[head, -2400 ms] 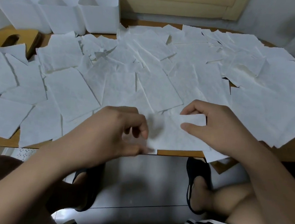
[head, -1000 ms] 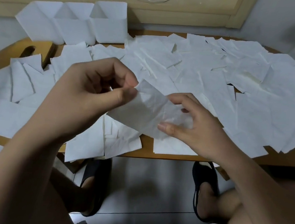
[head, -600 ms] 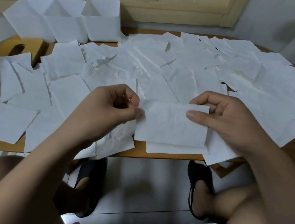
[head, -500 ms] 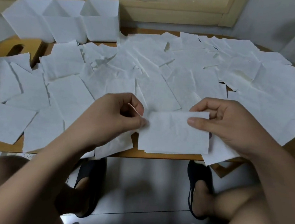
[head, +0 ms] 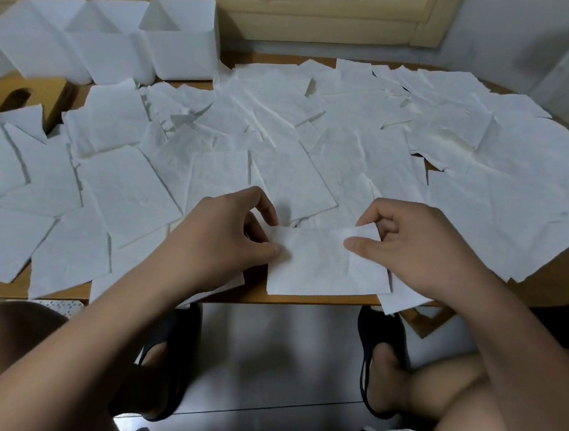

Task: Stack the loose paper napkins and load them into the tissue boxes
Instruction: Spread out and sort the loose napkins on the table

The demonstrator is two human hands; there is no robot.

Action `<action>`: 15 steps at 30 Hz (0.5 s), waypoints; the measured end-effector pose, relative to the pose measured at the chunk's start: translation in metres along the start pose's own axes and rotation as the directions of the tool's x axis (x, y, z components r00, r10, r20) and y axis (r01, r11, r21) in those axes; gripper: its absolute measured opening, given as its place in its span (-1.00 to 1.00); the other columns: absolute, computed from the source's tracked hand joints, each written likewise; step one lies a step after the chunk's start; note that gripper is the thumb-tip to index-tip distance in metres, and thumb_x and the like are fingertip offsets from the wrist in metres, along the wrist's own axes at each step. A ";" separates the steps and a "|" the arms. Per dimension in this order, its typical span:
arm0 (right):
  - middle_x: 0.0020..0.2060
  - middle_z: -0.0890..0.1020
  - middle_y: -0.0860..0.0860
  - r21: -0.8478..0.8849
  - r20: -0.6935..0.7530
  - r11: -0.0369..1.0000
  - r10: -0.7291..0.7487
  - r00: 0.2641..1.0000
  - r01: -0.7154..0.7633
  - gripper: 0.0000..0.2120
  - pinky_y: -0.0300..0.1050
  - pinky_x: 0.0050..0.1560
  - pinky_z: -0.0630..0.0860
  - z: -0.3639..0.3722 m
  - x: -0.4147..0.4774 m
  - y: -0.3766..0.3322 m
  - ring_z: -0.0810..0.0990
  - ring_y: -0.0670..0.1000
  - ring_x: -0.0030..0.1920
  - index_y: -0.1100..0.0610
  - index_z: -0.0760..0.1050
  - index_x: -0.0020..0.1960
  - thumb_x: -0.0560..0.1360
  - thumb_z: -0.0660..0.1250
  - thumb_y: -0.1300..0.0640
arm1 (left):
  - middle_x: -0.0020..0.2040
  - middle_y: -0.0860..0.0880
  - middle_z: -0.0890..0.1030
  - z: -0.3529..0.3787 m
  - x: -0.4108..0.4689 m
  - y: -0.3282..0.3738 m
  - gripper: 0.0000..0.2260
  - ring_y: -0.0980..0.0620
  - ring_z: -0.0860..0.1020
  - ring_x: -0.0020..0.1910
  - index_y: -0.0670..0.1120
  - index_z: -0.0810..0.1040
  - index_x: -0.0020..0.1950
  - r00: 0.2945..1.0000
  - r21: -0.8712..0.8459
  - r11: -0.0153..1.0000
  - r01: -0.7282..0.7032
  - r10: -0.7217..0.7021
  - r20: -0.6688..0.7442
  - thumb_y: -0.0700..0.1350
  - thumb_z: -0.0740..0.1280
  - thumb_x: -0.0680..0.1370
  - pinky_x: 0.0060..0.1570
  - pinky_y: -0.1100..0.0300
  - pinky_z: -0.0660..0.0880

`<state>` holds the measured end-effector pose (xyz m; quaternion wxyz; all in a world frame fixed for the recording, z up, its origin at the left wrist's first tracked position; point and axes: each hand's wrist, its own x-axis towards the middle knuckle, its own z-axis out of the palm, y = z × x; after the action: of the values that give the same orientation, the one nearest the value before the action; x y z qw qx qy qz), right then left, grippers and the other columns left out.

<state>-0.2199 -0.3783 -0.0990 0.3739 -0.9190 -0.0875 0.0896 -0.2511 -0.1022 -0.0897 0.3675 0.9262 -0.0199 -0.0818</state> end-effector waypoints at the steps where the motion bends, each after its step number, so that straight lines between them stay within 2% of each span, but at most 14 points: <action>1: -0.28 0.71 -0.02 -0.004 -0.014 1.000 -0.006 1.000 0.006 -0.84 0.04 -0.09 0.63 0.001 0.001 0.001 0.70 0.00 -0.23 -0.10 0.60 -0.07 0.51 0.58 -0.04 | -0.21 0.21 0.73 0.002 0.000 0.000 -0.76 0.23 0.65 -0.20 0.14 0.56 0.04 1.000 0.006 1.000 -0.006 0.007 -0.008 -0.02 0.58 0.50 -0.22 0.19 0.53; 3: -0.29 0.67 0.02 -0.020 -0.044 1.000 -0.019 0.999 0.018 -0.83 -0.04 -0.14 0.59 0.003 0.002 0.003 0.65 -0.02 -0.27 -0.10 0.60 -0.08 0.49 0.60 -0.04 | -0.22 0.21 0.72 0.005 0.000 -0.001 -0.76 0.22 0.65 -0.21 0.14 0.56 0.05 1.000 0.012 1.000 -0.018 0.019 -0.025 -0.03 0.58 0.49 -0.28 0.25 0.53; 5: -0.30 0.62 0.01 -0.056 -0.065 0.998 -0.038 0.997 0.035 -0.81 -0.23 -0.24 0.48 0.005 0.001 0.003 0.55 -0.10 -0.33 -0.10 0.59 -0.09 0.48 0.61 -0.03 | -0.23 0.22 0.71 0.008 -0.001 -0.001 -0.75 0.21 0.66 -0.22 0.14 0.57 0.05 0.999 0.024 0.999 -0.027 0.028 -0.037 -0.04 0.58 0.49 -0.33 0.30 0.54; 6: -0.31 0.60 0.00 -0.072 -0.074 0.997 -0.044 0.996 0.039 -0.80 -0.26 -0.26 0.45 0.005 0.001 0.003 0.53 -0.12 -0.34 -0.09 0.59 -0.09 0.47 0.62 -0.03 | -0.22 0.22 0.70 0.009 -0.001 -0.001 -0.75 0.21 0.66 -0.22 0.14 0.56 0.05 0.999 0.035 0.999 -0.032 0.033 -0.041 -0.04 0.58 0.49 -0.32 0.31 0.55; 9: -0.29 0.57 -0.06 -0.114 -0.139 0.991 -0.085 0.987 0.070 -0.79 -0.21 -0.18 0.50 0.007 0.002 0.003 0.54 -0.13 -0.26 -0.07 0.61 -0.06 0.45 0.62 -0.04 | -0.22 0.22 0.70 0.009 0.000 -0.001 -0.74 0.21 0.65 -0.22 0.14 0.55 0.06 0.998 0.053 0.998 -0.043 0.045 -0.045 -0.04 0.57 0.48 -0.32 0.24 0.56; 13: -0.14 0.56 -0.14 -0.144 -0.273 0.979 -0.177 0.946 0.142 -0.82 -0.31 -0.08 0.49 0.016 0.011 -0.003 0.56 -0.19 -0.09 -0.03 0.62 -0.06 0.50 0.57 -0.06 | -0.18 0.28 0.66 0.004 0.003 -0.003 -0.75 0.22 0.62 -0.20 0.15 0.55 0.02 0.995 0.064 0.997 -0.053 0.058 -0.085 0.00 0.58 0.47 -0.28 0.24 0.50; 15: -0.12 0.56 -0.14 -0.138 -0.313 0.981 -0.172 0.934 0.134 -0.82 -0.18 -0.04 0.55 0.023 0.018 -0.006 0.57 -0.16 -0.07 -0.01 0.62 -0.06 0.53 0.55 -0.08 | -0.19 0.29 0.66 0.003 0.004 -0.002 -0.80 0.22 0.61 -0.21 0.14 0.56 0.00 0.993 0.057 0.997 -0.051 0.057 -0.108 0.01 0.56 0.50 -0.30 0.25 0.48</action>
<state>-0.2083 -0.3546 -0.1132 0.3356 -0.9315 -0.1014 -0.0969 -0.2478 -0.1028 -0.0935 0.3446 0.9381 -0.0268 -0.0203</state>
